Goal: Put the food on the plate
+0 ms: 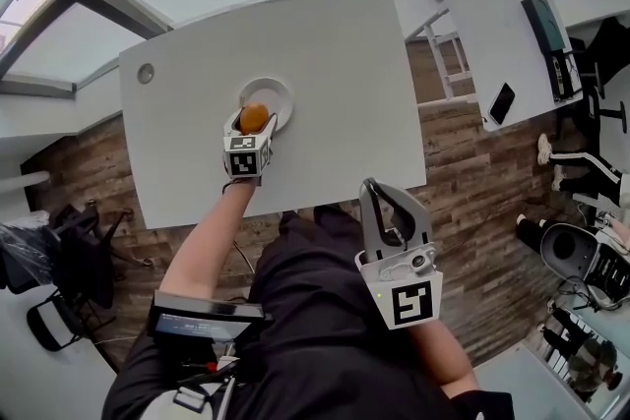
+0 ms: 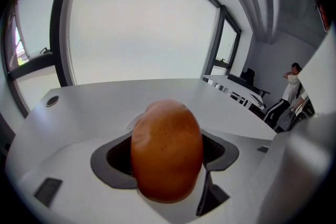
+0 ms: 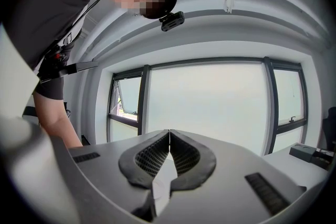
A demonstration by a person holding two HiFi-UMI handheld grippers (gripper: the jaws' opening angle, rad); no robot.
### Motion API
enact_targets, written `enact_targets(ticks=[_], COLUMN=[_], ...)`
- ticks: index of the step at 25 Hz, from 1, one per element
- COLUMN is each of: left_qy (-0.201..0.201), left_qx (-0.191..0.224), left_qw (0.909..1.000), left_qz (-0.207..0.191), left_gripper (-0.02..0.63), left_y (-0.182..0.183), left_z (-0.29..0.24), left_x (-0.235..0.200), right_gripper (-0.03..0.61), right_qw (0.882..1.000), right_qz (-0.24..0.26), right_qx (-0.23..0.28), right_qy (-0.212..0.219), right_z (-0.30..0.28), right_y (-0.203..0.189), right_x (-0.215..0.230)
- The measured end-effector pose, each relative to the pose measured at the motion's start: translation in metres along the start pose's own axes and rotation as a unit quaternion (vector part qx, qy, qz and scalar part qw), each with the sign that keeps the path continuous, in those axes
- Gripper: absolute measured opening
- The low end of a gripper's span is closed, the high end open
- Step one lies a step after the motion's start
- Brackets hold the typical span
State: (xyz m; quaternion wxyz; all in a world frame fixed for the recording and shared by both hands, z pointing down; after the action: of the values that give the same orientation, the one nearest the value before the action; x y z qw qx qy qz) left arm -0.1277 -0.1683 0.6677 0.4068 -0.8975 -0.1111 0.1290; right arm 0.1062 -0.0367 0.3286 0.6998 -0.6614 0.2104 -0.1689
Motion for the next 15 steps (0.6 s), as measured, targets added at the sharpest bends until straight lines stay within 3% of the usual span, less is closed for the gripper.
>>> enact_targets(ticks=[15], left_qy=[0.007], left_qx=[-0.012], left_qw=[0.9995], left_qz=[0.029], left_gripper=[0.326], left_y=[-0.002], left_z=[-0.012], left_x=[-0.01], right_gripper=[0.008], right_qw=[1.0], right_qz=[-0.006], right_qx=[-0.012], right_qy=[0.019], right_z=[-0.008], right_y=[-0.009], right_x=[-0.007])
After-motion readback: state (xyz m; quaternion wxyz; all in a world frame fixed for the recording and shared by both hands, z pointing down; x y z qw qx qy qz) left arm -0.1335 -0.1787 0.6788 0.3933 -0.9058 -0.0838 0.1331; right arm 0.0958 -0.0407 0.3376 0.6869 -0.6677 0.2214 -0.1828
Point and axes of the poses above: the fingertips, and each gripper's own axes: z backward along the fingers, x to its right, y out of its top, the point moved 6 cm from there along z, backward along the fingers, and after that the axes turned 5 degrees about x, right-handed, at the moved point
